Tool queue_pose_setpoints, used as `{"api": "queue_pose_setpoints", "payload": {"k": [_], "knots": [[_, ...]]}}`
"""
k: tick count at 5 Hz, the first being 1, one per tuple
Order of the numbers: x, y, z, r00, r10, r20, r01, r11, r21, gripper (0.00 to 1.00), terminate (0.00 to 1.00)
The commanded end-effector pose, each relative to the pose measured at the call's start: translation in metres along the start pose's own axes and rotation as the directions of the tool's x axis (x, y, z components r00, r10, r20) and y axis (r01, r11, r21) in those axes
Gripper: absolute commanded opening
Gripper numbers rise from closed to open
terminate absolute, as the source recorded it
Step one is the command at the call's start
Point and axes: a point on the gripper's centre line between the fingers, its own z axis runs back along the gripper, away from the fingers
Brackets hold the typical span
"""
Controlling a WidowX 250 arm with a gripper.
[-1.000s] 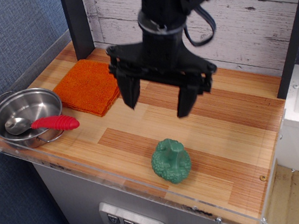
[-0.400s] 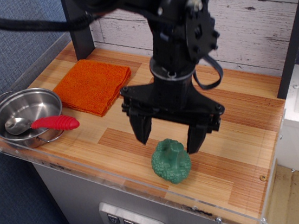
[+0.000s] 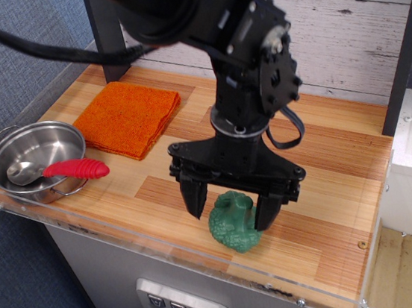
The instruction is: Moving the green colour cap near the orange colour cloth.
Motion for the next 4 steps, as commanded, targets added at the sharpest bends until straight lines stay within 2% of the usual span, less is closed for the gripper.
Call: {"api": "queue_pose_setpoints", "payload": {"k": [1,2,4], "knots": [[-0.0022,0.0021,0.0026,1.000,0.003,0.015,-0.003,1.000,-0.003,1.00,0.00],[-0.0025,0.0025,0.0026,1.000,0.015,0.015,-0.015,1.000,0.004,0.00,0.00],[-0.0018,0.0019,0.0086,0.999,0.026,0.020,-0.026,1.000,-0.004,0.00,0.00]]}}
